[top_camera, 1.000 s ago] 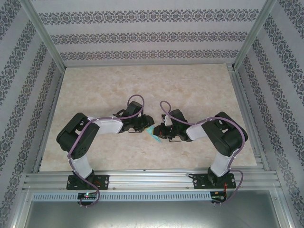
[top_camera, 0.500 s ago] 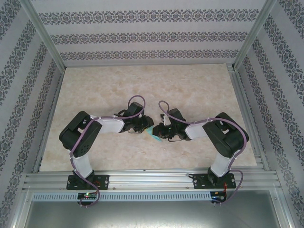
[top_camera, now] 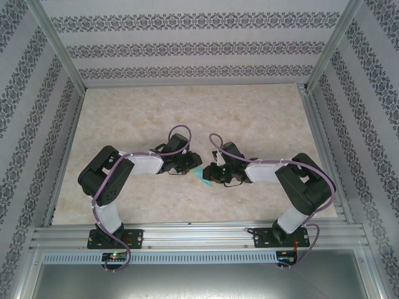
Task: Fold a paper plane with a square sheet of paper (pick it up from the middle)
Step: Fold the wing for the fifth time at the center of the table.
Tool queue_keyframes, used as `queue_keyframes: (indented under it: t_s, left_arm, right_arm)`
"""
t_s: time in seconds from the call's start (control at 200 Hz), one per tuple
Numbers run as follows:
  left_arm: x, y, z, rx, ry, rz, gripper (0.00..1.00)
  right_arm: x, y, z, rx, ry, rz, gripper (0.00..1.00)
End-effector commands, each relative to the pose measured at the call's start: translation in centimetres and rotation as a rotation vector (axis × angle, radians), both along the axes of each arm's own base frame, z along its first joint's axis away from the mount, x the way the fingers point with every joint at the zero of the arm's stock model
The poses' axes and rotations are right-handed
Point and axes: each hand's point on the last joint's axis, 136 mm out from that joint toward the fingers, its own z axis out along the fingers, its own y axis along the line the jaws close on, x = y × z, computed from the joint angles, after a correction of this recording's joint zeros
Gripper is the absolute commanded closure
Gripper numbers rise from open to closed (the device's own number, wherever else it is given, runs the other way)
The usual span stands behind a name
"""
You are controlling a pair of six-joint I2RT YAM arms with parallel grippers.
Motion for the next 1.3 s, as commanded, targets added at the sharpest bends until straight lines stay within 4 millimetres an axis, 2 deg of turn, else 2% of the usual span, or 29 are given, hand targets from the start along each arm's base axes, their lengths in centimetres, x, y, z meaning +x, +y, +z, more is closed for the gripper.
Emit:
queue_keyframes:
  t_s: [0.0, 0.125, 0.235, 0.445, 0.53, 0.674, 0.884, 1.004, 1.144, 1.294]
  left_arm:
    - [-1.4, 1.2, -2.9, 0.098, 0.060, -0.020, 0.65]
    - [-1.4, 1.2, -3.0, 0.099, 0.065, -0.019, 0.65]
    - [-1.4, 1.2, -2.9, 0.098, 0.065, -0.017, 0.65]
    - [-1.5, 1.3, -2.9, 0.109, 0.082, -0.013, 0.65]
    - [-1.5, 1.3, -2.8, 0.105, 0.084, -0.012, 0.65]
    - [-1.4, 1.2, -2.7, 0.104, 0.086, -0.017, 0.65]
    - [-1.4, 1.1, -2.5, 0.101, 0.085, -0.021, 0.65]
    - [-1.4, 1.0, -2.5, 0.096, 0.085, -0.022, 0.65]
    - [-1.3, 0.9, -2.4, 0.092, 0.085, -0.022, 0.65]
    - [-1.3, 1.0, -2.3, 0.092, 0.087, -0.017, 0.65]
  right_arm:
    - [-0.2, -0.2, 1.0, -0.007, -0.015, 0.020, 0.81]
    - [-0.9, -0.3, 0.4, -0.016, 0.002, 0.042, 0.87]
    - [-2.0, -0.8, -1.4, -0.053, 0.041, 0.064, 0.92]
    - [-4.9, -1.0, -4.2, -0.124, 0.102, 0.154, 0.94]
    - [-5.4, -2.0, -5.0, -0.167, 0.107, 0.146, 0.94]
    - [-5.4, -2.0, -4.5, -0.160, 0.114, 0.150, 0.91]
    - [-4.4, -0.9, -1.0, -0.079, 0.047, 0.136, 0.88]
    - [-4.6, -0.7, -0.6, -0.056, 0.056, 0.149, 0.91]
    - [-5.9, -1.0, -2.6, -0.086, 0.122, 0.174, 0.93]
    - [-7.8, -3.1, -5.6, -0.259, 0.172, 0.201, 0.93]
